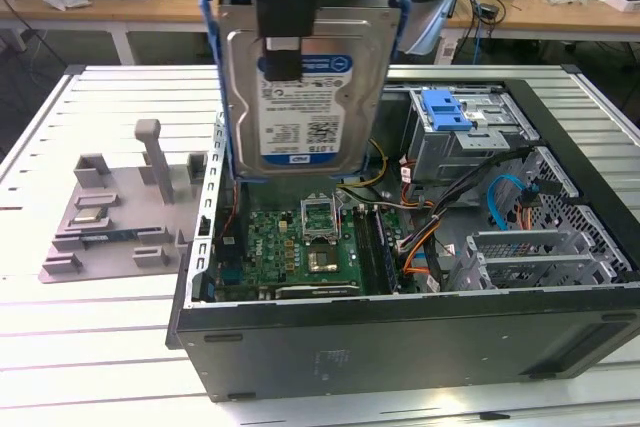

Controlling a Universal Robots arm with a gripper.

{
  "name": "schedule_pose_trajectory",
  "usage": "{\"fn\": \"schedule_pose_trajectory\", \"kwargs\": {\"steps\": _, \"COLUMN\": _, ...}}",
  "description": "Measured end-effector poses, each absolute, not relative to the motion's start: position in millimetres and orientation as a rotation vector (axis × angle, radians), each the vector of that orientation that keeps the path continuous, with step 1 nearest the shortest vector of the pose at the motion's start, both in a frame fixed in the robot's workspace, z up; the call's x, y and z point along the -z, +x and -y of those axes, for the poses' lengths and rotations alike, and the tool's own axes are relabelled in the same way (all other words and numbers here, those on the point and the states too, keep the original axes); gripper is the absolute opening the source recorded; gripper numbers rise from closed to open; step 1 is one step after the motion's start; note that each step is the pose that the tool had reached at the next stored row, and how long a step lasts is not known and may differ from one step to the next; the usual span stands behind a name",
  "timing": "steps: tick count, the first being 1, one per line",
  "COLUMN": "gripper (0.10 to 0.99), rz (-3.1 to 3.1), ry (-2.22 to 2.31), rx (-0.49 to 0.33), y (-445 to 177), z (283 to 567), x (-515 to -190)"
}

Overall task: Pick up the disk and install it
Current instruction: 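Pick up the disk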

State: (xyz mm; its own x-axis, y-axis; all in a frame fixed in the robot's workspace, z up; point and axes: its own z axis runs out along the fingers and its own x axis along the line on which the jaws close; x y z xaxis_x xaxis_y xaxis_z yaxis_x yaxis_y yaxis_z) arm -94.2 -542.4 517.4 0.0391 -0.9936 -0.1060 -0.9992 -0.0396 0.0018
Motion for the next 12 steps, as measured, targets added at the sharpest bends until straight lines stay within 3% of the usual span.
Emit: {"fn": "schedule_pose_trajectory", "kwargs": {"steps": 12, "gripper": 0.369, "rz": -2.126, "ry": -2.211, "rx": -0.12, "y": -51, "z": 542, "x": -517}}
